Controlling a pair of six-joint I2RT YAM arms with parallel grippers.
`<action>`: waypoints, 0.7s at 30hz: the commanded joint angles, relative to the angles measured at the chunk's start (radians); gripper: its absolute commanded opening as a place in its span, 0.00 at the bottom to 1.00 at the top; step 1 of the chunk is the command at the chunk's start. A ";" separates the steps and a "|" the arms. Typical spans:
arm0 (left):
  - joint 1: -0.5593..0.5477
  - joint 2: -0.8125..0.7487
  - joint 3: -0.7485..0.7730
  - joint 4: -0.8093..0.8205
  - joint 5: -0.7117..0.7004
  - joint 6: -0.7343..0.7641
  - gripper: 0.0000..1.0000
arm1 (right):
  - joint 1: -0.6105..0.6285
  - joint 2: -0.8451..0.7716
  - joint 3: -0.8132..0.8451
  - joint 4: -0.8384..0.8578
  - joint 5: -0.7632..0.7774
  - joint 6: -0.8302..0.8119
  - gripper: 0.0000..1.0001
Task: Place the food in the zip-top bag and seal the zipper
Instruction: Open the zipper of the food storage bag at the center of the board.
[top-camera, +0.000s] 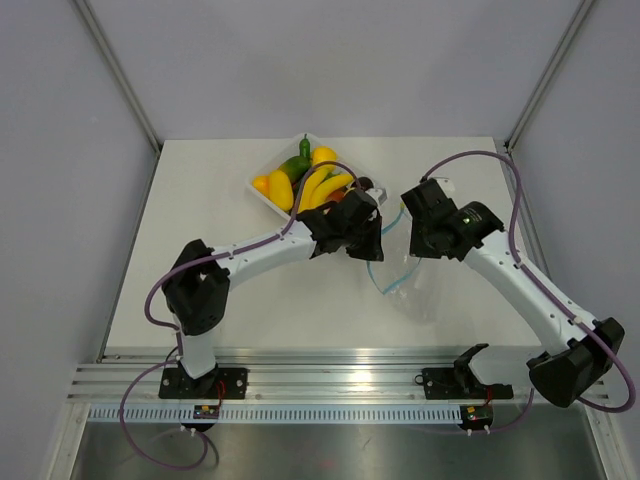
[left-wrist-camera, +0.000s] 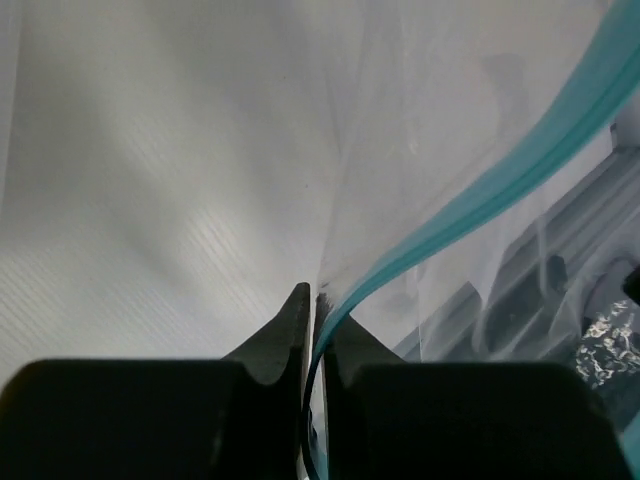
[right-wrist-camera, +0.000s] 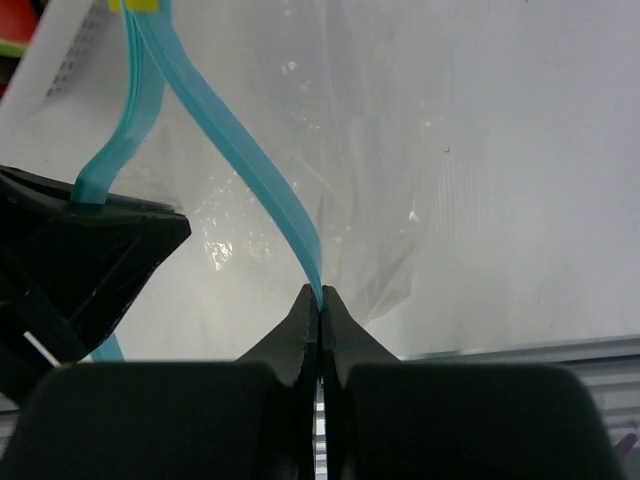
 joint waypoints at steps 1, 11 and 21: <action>0.019 -0.002 0.039 0.003 0.008 0.035 0.20 | 0.009 -0.012 -0.023 0.040 0.055 0.031 0.00; 0.045 -0.045 0.165 -0.171 -0.038 0.144 0.75 | 0.008 0.061 -0.028 0.091 0.066 0.048 0.00; 0.137 -0.174 0.159 -0.233 -0.040 0.158 0.72 | 0.008 0.143 0.031 0.098 0.058 0.023 0.00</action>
